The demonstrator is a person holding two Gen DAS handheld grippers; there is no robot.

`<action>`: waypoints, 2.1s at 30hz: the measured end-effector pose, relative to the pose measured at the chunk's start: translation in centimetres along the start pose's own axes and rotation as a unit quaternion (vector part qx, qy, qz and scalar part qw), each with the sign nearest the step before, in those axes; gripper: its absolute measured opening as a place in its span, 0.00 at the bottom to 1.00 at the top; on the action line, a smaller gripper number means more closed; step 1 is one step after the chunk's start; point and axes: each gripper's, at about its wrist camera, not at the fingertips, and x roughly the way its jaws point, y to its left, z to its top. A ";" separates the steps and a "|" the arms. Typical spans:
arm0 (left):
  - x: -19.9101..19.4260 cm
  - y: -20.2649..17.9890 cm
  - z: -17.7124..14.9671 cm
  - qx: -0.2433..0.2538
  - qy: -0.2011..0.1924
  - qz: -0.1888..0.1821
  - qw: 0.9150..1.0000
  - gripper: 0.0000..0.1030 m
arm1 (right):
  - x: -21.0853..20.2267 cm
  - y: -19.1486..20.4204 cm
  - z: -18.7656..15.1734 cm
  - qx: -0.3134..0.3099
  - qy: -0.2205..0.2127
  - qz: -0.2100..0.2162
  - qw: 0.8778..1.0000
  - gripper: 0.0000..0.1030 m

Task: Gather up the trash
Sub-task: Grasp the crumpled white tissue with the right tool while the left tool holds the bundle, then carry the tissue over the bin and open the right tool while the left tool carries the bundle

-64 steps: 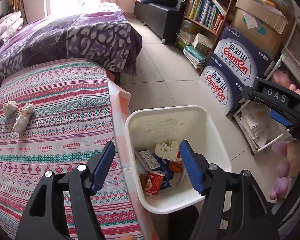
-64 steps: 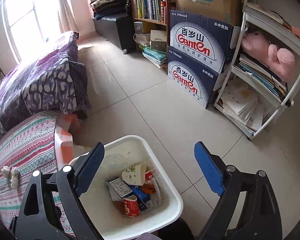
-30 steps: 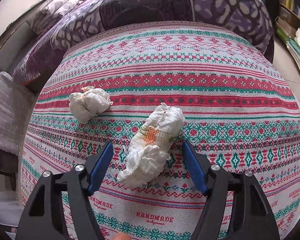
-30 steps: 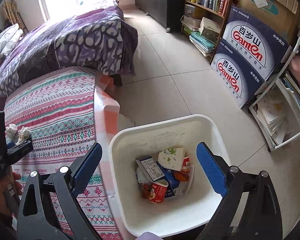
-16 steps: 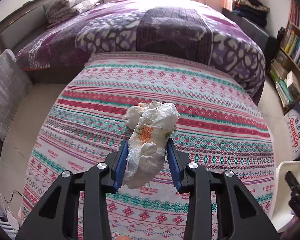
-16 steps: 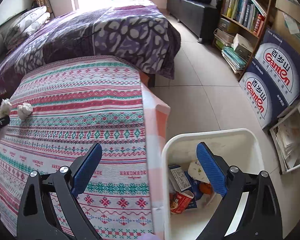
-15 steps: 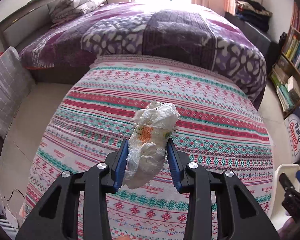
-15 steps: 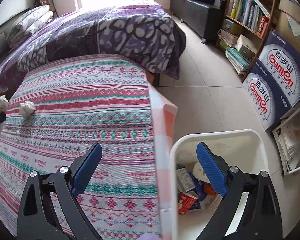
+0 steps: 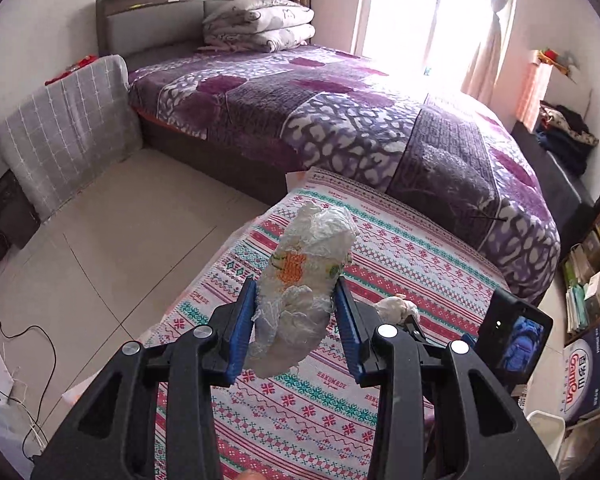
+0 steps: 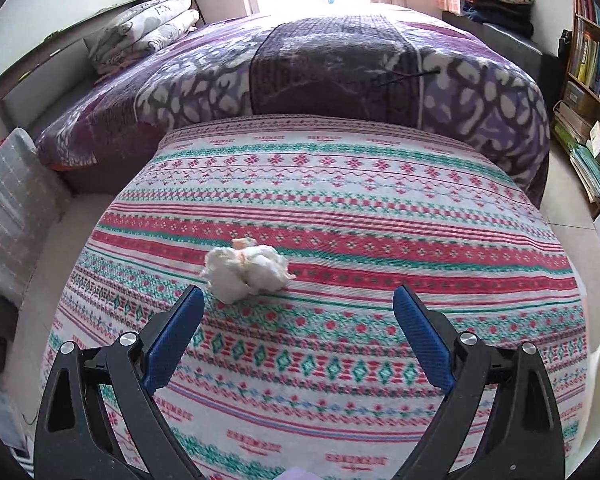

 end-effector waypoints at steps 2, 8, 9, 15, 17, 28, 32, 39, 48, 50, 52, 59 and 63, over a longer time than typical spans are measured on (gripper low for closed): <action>0.2 0.6 0.1 -0.003 0.003 0.000 1.000 0.38 | 1.4 1.2 0.3 0.005 0.006 -0.002 1.000 0.89; 1.7 1.9 0.0 -0.013 0.025 0.005 1.000 0.38 | 4.6 2.8 0.7 -0.012 0.023 -0.024 0.999 0.79; 1.8 1.9 0.0 -0.014 0.026 0.006 1.000 0.38 | 5.0 3.0 0.7 -0.022 0.033 -0.025 0.999 0.63; 1.7 2.3 -0.3 -0.014 0.025 0.013 1.000 0.38 | 3.5 3.0 0.8 -0.034 0.030 -0.008 0.999 0.41; 1.4 2.4 -0.2 -0.017 0.022 0.009 1.000 0.38 | 1.8 2.3 0.7 -0.028 0.016 -0.001 0.999 0.41; -0.6 -0.9 -1.9 0.015 0.019 -0.004 1.000 0.38 | -9.0 -3.0 -0.1 -0.013 -0.034 -0.004 0.999 0.43; -0.6 -2.3 -3.2 0.015 0.047 -0.035 0.998 0.38 | -11.8 -5.0 -1.6 -0.012 -0.033 -0.017 0.999 0.43; -0.4 -5.1 -5.5 0.029 0.069 -0.052 0.996 0.38 | -15.4 -9.3 -4.0 0.008 -0.029 -0.021 0.999 0.44; -0.7 -8.8 -8.4 0.074 0.065 -0.051 0.994 0.38 | -18.5 -12.9 -5.4 0.010 -0.058 -0.057 0.997 0.44; -0.6 -9.7 -9.0 0.085 0.064 -0.051 0.993 0.38 | -18.7 -13.7 -5.6 0.012 -0.065 -0.064 0.996 0.44; -0.6 -10.6 -9.7 0.097 0.062 -0.049 0.992 0.39 | -18.5 -14.6 -5.8 0.016 -0.067 -0.069 0.995 0.44; -0.4 -13.4 -11.7 0.123 0.058 -0.049 0.989 0.39 | -18.0 -17.5 -6.0 0.032 -0.065 -0.088 0.994 0.44; -1.1 -15.3 -12.4 0.141 0.046 -0.054 0.988 0.39 | -18.5 -19.1 -5.8 0.043 -0.069 -0.096 0.992 0.44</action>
